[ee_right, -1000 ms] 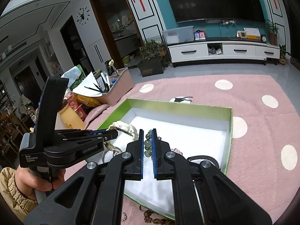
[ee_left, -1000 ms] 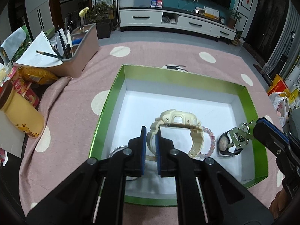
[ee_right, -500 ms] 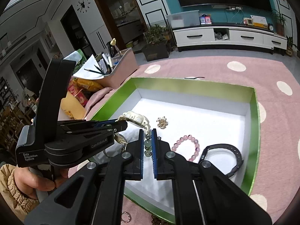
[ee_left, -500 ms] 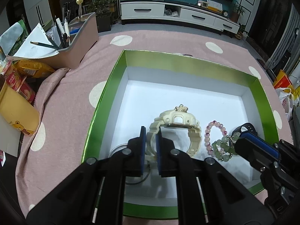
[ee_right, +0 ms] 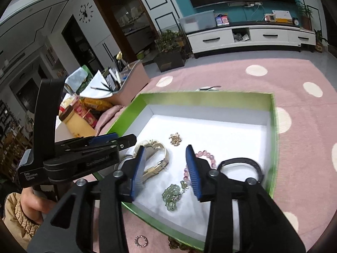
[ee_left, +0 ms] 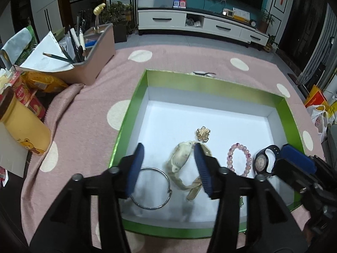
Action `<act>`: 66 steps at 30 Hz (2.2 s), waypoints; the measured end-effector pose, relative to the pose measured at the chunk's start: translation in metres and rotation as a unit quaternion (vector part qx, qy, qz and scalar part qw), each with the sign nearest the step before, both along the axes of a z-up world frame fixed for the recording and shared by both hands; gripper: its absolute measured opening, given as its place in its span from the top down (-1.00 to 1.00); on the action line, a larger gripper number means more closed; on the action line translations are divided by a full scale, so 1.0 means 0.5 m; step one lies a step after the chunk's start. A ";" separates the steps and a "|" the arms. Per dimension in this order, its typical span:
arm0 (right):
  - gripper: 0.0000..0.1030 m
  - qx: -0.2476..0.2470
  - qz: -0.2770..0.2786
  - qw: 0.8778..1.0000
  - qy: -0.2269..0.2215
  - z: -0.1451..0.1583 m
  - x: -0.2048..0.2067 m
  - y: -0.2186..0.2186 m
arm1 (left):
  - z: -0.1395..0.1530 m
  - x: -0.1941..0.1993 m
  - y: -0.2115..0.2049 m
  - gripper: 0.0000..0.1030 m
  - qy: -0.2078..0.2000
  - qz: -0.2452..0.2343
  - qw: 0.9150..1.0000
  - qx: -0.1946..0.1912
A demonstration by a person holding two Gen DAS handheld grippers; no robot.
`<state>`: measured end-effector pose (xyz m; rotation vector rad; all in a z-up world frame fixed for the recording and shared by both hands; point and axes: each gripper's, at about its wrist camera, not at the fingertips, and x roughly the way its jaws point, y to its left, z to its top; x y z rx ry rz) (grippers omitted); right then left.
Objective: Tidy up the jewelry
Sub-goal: 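Open the left tool to release the white watch while the right releases the pendant, then move both open tools out of the box toward the remaining jewelry, then grasp the silver ring with the left tool while the right grasps the red bead bracelet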
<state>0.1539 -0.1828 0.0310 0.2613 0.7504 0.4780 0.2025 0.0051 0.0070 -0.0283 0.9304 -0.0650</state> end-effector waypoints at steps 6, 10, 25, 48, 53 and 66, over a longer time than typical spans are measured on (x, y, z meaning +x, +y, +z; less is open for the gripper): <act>0.18 -0.007 -0.022 1.000 -0.014 0.025 -0.047 -0.054 | 0.019 -0.034 0.011 -0.25 -0.009 0.004 1.000 -0.003; 0.11 -0.011 -0.041 0.999 -0.020 0.036 -0.081 -0.088 | 0.028 -0.068 0.021 -0.30 -0.013 0.006 1.000 -0.009; 0.09 -0.003 -0.076 0.997 -0.013 0.036 -0.188 -0.165 | 0.048 -0.220 0.060 -0.38 -0.022 0.019 0.999 -0.038; 0.09 -0.059 -0.058 0.995 0.063 -0.108 -0.263 -0.140 | -0.077 -0.315 -0.034 -0.38 0.027 -0.043 0.998 -0.024; 0.25 -0.077 -0.054 0.993 0.064 -0.129 -0.250 -0.123 | -0.100 -0.310 -0.063 -0.37 0.028 -0.057 0.998 -0.013; 0.53 -0.145 -0.063 0.986 0.054 -0.155 -0.200 -0.085 | -0.138 -0.295 -0.119 -0.10 0.011 -0.093 0.995 0.026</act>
